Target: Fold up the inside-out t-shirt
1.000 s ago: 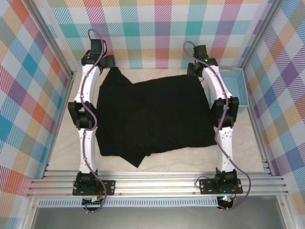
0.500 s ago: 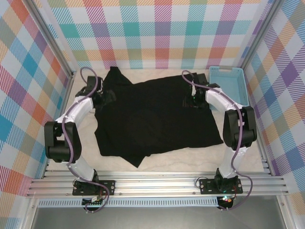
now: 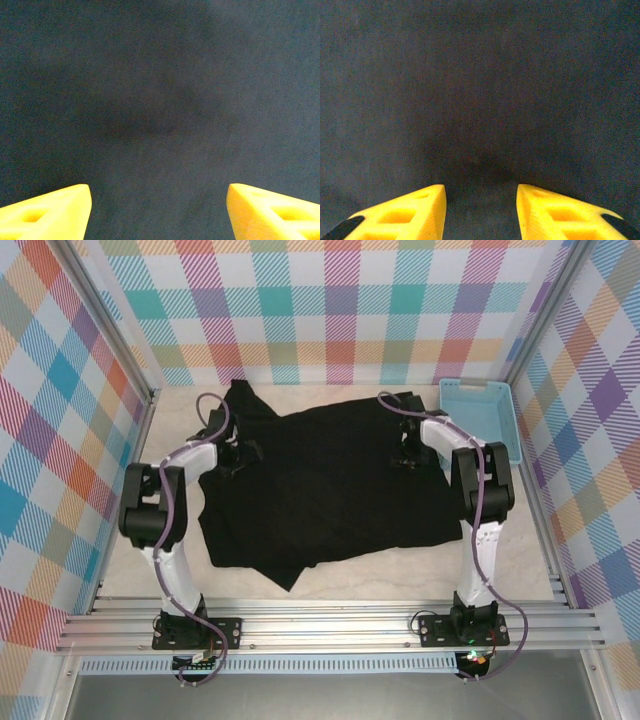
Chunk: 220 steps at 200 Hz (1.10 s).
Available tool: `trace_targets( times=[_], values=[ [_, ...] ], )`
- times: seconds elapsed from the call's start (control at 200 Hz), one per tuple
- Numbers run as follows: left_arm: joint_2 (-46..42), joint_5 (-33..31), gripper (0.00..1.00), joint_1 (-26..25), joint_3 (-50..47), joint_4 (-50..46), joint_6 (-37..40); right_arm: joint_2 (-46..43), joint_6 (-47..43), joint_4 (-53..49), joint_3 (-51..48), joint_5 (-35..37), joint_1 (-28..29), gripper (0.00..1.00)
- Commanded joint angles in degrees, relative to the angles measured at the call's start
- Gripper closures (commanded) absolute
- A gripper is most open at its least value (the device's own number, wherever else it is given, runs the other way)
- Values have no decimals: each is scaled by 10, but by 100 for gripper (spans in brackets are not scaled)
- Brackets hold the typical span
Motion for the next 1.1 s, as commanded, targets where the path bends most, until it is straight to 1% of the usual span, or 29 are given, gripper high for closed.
trace_targets(
  times=[0.0, 0.11, 0.155, 0.2, 0.245, 0.285, 0.37, 0.44, 0.5, 0.58, 0.635, 0.7, 0.795, 0.9, 0.96, 1.095],
  values=[
    [77, -8, 28, -3, 115, -19, 16, 50, 10, -44, 81, 28, -10, 59],
    [147, 3, 28, -6, 244, -81, 33, 73, 10, -81, 169, 24, -15, 59],
    [146, 3, 27, -9, 271, -97, 40, 61, 7, -84, 178, 17, -15, 59],
    [124, -6, 26, -15, 271, -100, 47, 36, 5, -72, 161, 1, -14, 59],
    [87, -17, 26, -22, 248, -93, 50, 1, 5, -51, 125, -19, -14, 58],
    [45, -21, 25, -30, 206, -82, 46, -37, 8, -30, 78, -43, -14, 57],
    [-59, -17, 25, -54, 90, -36, 20, -129, 23, 34, -43, -100, -11, 56],
    [-142, -6, 26, -92, -13, -13, 13, -197, 33, 65, -128, -135, -8, 55],
    [-200, -7, 26, -141, -74, -35, 25, -244, 37, 72, -183, -147, -5, 55],
    [-269, -43, 28, -225, -150, -92, 32, -296, 35, 65, -235, -148, -6, 55],
    [-314, -62, 30, -281, -205, -121, 6, -328, 34, 64, -265, -142, -5, 54],
    [-355, -66, 33, -344, -262, -147, -36, -356, 33, 62, -287, -137, -6, 54],
    [-380, -80, 34, -429, -302, -196, -82, -373, 29, 53, -298, -134, -6, 53],
    [-356, -72, 33, -484, -303, -241, -98, -375, 23, 45, -297, -135, -5, 53],
    [-338, -70, 32, -501, -300, -252, -98, -378, 23, 47, -301, -136, -6, 53],
    [-312, -58, 32, -505, -300, -248, -83, -383, 22, 46, -311, -131, -7, 53]
  ],
)
